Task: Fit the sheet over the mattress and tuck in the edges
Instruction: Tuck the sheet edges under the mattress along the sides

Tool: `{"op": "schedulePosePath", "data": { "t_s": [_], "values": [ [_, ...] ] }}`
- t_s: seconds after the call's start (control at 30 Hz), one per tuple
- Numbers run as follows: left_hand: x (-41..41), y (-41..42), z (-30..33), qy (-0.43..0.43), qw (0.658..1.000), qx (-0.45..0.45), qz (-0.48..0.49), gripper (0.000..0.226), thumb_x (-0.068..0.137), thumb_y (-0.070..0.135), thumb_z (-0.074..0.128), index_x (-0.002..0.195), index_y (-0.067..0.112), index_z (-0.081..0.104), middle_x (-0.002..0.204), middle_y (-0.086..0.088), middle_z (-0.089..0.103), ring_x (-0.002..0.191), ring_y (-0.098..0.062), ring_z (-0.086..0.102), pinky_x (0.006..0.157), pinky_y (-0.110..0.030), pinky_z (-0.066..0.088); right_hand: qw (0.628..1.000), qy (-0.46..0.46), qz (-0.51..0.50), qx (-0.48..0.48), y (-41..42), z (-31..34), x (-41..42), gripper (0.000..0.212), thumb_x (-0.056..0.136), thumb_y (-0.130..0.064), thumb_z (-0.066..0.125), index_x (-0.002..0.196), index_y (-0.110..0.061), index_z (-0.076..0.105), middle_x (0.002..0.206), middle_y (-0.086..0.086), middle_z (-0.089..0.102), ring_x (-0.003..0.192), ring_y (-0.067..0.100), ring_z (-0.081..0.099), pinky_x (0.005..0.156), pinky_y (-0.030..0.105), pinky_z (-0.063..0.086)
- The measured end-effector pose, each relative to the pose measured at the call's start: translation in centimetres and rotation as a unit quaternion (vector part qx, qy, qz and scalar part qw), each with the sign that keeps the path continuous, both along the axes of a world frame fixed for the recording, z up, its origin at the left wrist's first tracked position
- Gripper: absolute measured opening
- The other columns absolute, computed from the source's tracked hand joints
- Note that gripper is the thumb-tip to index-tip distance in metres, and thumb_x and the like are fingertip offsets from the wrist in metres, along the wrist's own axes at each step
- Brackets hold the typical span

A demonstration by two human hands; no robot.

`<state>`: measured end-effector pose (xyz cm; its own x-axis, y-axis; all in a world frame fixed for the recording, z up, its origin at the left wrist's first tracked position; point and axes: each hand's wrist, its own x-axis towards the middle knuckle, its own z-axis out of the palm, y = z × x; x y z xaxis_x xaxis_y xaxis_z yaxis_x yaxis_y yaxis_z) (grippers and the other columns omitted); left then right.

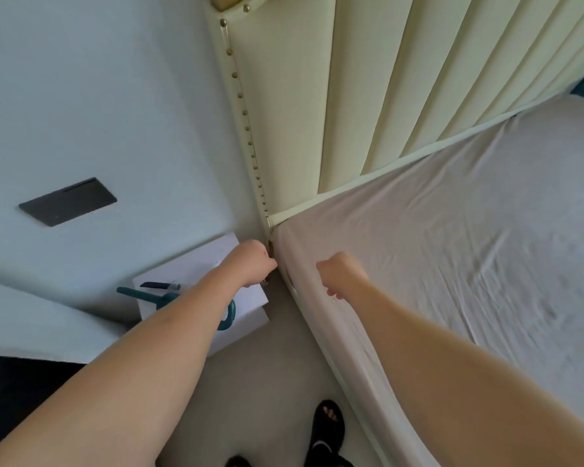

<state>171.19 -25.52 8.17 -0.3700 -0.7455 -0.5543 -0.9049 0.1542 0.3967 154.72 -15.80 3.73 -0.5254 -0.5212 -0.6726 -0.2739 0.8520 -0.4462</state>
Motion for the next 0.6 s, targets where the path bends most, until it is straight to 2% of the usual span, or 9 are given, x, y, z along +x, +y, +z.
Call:
{"op": "schedulePosePath", "data": {
  "t_s": [0.1, 0.2, 0.33, 0.37, 0.4, 0.43, 0.47, 0.53, 0.6],
  "values": [
    [-0.8, -4.5, -4.3, -0.006, 0.999, 0.032, 0.019, 0.024, 0.087, 0.016, 0.051, 0.092, -0.002, 0.065, 0.079, -0.018, 0.073, 0.066, -0.032, 0.064, 0.062, -0.031, 0.049, 1.0, -0.022, -0.013, 0.015, -3.5, -4.4, 0.3, 0.015, 0.085, -0.017, 0.056, 0.091, -0.006, 0.065, 0.093, 0.013, 0.072, 0.082, 0.032, 0.07, 0.074, 0.038, 0.06],
    [-1.6, -9.2, -9.7, 0.01, 0.998, 0.044, 0.039, 0.024, 0.088, 0.018, 0.05, 0.093, -0.002, 0.064, 0.087, -0.018, 0.073, 0.074, -0.032, 0.069, 0.067, -0.035, 0.055, 0.998, -0.027, -0.056, 0.026, -6.8, -9.3, 0.8, 0.024, 0.082, -0.019, 0.053, 0.093, -0.004, 0.068, 0.087, 0.016, 0.073, 0.081, 0.036, 0.071, 0.076, 0.039, 0.06],
    [-3.1, -14.7, -16.7, 0.04, 0.995, 0.071, 0.061, 0.021, 0.095, 0.021, 0.05, 0.096, 0.003, 0.062, 0.097, -0.02, 0.072, 0.088, -0.033, 0.074, 0.078, -0.042, 0.061, 0.995, -0.032, -0.094, 0.01, -11.0, -15.7, 2.4, 0.019, 0.093, -0.024, 0.055, 0.099, -0.011, 0.067, 0.096, 0.011, 0.072, 0.088, 0.032, 0.07, 0.083, 0.038, 0.06],
    [-3.3, -15.5, -18.1, 0.045, 0.993, 0.087, 0.068, 0.022, 0.097, 0.022, 0.051, 0.1, 0.004, 0.063, 0.098, -0.018, 0.072, 0.09, -0.033, 0.074, 0.079, -0.043, 0.062, 0.995, -0.036, -0.093, 0.014, -11.9, -16.8, 3.0, 0.015, 0.096, -0.021, 0.055, 0.105, -0.014, 0.066, 0.095, 0.007, 0.069, 0.085, 0.029, 0.067, 0.081, 0.035, 0.059],
    [-3.4, -17.0, -19.9, 0.045, 0.991, 0.102, 0.07, 0.025, 0.097, 0.023, 0.052, 0.104, 0.003, 0.064, 0.098, -0.017, 0.071, 0.09, -0.032, 0.074, 0.079, -0.042, 0.062, 0.988, -0.074, -0.133, 0.009, -13.7, -17.6, 3.7, 0.015, 0.099, -0.018, 0.055, 0.112, -0.017, 0.063, 0.093, 0.003, 0.066, 0.082, 0.027, 0.064, 0.075, 0.032, 0.055],
    [-3.4, -17.9, -21.3, 0.043, 0.99, 0.113, 0.071, 0.027, 0.098, 0.024, 0.052, 0.108, 0.002, 0.065, 0.096, -0.015, 0.071, 0.09, -0.031, 0.074, 0.079, -0.043, 0.062, 0.989, -0.081, -0.121, 0.028, -15.1, -18.2, 4.4, 0.017, 0.1, -0.015, 0.055, 0.116, -0.019, 0.059, 0.091, -0.001, 0.062, 0.077, 0.024, 0.06, 0.066, 0.03, 0.049],
    [-3.7, -19.6, -23.4, 0.04, 0.99, 0.12, 0.06, 0.029, 0.098, 0.026, 0.053, 0.107, 0.002, 0.066, 0.097, -0.016, 0.072, 0.089, -0.031, 0.074, 0.08, -0.044, 0.063, 0.992, -0.052, -0.108, 0.042, -16.8, -20.0, 5.2, 0.016, 0.101, -0.014, 0.054, 0.115, -0.02, 0.056, 0.087, -0.004, 0.057, 0.072, 0.022, 0.056, 0.059, 0.028, 0.044],
    [-4.0, -21.3, -25.6, 0.034, 0.991, 0.125, 0.047, 0.027, 0.098, 0.029, 0.054, 0.102, 0.005, 0.065, 0.098, -0.018, 0.073, 0.088, -0.033, 0.075, 0.082, -0.048, 0.063, 0.974, -0.095, -0.206, -0.009, -18.7, -22.4, 5.6, 0.019, 0.1, -0.017, 0.053, 0.118, -0.016, 0.059, 0.091, -0.001, 0.059, 0.073, 0.019, 0.056, 0.06, 0.028, 0.05],
    [-4.4, -22.9, -28.3, 0.028, 0.99, 0.134, 0.044, 0.027, 0.097, 0.032, 0.056, 0.103, 0.007, 0.065, 0.094, -0.017, 0.073, 0.083, -0.033, 0.074, 0.083, -0.047, 0.062, 0.965, -0.1, -0.243, 0.0, -20.8, -25.4, 6.3, 0.011, 0.098, -0.02, 0.053, 0.106, -0.019, 0.06, 0.09, 0.005, 0.062, 0.074, 0.02, 0.059, 0.071, 0.031, 0.058]
  ]
}}
